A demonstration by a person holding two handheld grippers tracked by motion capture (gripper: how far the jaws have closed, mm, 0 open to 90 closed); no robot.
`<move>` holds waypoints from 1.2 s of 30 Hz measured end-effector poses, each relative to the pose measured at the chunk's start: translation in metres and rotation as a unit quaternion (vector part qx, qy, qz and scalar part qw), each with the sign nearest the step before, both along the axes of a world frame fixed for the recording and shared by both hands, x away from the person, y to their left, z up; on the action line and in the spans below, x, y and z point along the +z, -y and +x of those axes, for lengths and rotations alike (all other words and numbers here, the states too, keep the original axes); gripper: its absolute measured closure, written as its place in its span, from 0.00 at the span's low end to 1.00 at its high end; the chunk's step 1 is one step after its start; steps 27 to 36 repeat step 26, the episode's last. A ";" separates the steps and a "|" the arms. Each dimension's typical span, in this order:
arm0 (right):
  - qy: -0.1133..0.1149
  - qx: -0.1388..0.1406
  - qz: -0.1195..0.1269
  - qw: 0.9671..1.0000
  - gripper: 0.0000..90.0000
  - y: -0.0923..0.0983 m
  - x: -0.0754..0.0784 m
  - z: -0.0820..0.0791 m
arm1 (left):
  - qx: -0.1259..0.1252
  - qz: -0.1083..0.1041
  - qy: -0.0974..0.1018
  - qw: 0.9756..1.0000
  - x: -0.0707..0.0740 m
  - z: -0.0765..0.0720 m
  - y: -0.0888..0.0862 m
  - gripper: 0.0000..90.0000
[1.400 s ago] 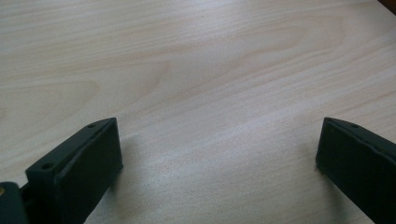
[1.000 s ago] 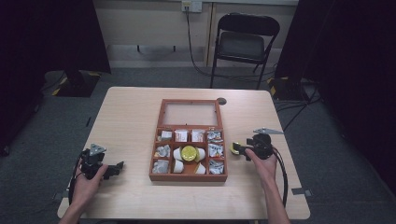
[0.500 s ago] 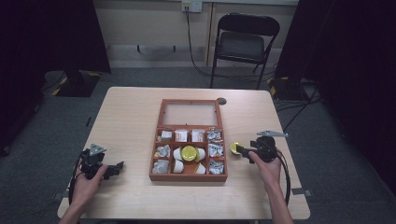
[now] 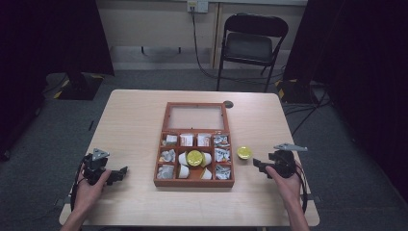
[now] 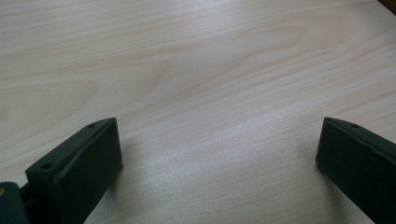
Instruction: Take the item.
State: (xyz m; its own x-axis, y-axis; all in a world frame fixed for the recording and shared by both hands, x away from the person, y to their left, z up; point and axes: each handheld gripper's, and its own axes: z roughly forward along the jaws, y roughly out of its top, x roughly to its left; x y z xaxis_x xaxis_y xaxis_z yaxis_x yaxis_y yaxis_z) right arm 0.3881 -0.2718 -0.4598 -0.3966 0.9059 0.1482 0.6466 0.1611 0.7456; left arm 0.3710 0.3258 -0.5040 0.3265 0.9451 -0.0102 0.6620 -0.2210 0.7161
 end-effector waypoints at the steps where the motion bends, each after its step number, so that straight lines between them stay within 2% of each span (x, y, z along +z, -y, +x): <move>1: -0.002 -0.003 -0.002 1.000 0.26 0.004 -0.001 -0.003 | 0.000 0.000 0.000 1.000 0.000 0.000 0.000 0.00; 5: -0.006 -0.020 -0.012 1.000 0.26 0.015 -0.006 -0.010 | 0.000 0.000 0.000 1.000 0.000 0.000 0.000 0.00; 6: -0.011 -0.023 -0.033 0.999 0.26 0.019 -0.012 -0.012 | 0.000 0.000 0.000 1.000 0.000 0.000 0.000 0.00; 7: -0.011 -0.023 -0.033 0.999 0.26 0.019 -0.012 -0.012 | 0.000 0.000 0.000 1.000 0.000 0.000 0.000 0.00; 8: -0.020 -0.027 -0.046 0.998 0.25 0.023 -0.017 -0.013 | 0.000 0.000 0.000 1.000 0.000 0.000 0.000 0.00; 11: -0.026 -0.034 -0.050 0.998 0.25 0.027 -0.024 -0.015 | 0.000 0.000 0.000 1.000 0.000 0.000 0.000 0.00; 13: -0.031 -0.037 -0.069 0.996 0.24 0.029 -0.029 -0.016 | 0.000 0.000 0.000 1.000 0.000 0.000 0.000 0.00; 14: -0.023 -0.043 -0.079 0.996 0.25 0.029 -0.031 -0.017 | 0.000 0.000 0.000 1.000 0.000 0.000 0.000 0.00; 18: -0.014 -0.053 -0.090 0.994 0.21 0.028 -0.033 -0.017 | 0.000 0.000 0.000 1.000 0.000 0.000 0.000 0.00; 23: 0.014 -0.061 -0.080 0.995 0.15 0.030 -0.040 -0.019 | 0.000 0.000 0.000 1.000 0.000 0.000 0.000 0.00; 36: 0.014 -0.061 -0.080 0.995 0.15 0.030 -0.040 -0.019 | 0.000 0.000 0.000 1.000 0.000 0.000 0.000 0.00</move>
